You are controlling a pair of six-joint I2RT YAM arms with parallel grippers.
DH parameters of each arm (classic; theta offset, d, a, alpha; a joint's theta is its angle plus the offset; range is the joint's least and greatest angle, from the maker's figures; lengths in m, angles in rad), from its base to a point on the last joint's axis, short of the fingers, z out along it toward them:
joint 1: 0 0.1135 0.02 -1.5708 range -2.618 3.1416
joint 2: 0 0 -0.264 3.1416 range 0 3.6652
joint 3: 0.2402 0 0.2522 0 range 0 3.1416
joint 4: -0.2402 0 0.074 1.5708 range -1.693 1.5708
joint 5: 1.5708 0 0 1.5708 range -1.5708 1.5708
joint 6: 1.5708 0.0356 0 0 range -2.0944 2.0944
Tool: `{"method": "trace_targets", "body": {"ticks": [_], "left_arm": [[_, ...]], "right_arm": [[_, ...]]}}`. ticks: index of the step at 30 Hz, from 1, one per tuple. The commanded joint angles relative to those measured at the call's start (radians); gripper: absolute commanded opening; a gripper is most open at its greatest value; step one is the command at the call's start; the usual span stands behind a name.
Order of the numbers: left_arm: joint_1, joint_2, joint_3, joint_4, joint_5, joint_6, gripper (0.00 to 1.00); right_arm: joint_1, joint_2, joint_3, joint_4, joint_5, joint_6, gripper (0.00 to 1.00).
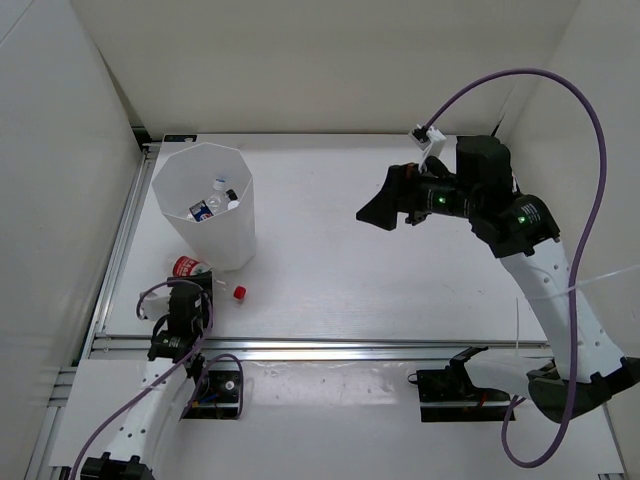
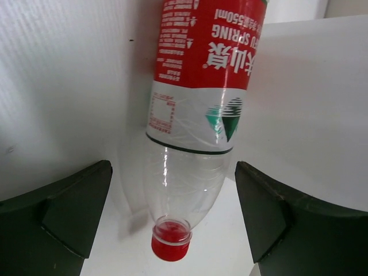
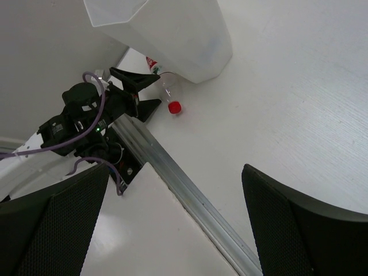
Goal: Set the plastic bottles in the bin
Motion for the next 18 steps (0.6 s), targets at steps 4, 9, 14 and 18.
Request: {"method": "trace_targets", "body": {"ticks": [4,9,14,18], "left_arm": [[0.069,0.026,-0.048,0.022,0.070,0.078,1.00],[0.124,0.071,-0.074,0.077,0.155,0.121,0.87],[0.172,0.071,-0.085,0.077,0.228,0.211,0.52],[0.198,0.019,-0.031,-0.003,0.299,0.229,0.51]], "right_arm": [[-0.005,-0.048,-0.036,-0.001,-0.021,0.019,1.00],[-0.005,-0.068,-0.072,-0.001,-0.012,0.039,1.00],[-0.005,-0.068,-0.047,-0.037,-0.001,0.039,1.00],[-0.005,-0.077,-0.047,-0.037,-0.001,0.039,1.00]]}}
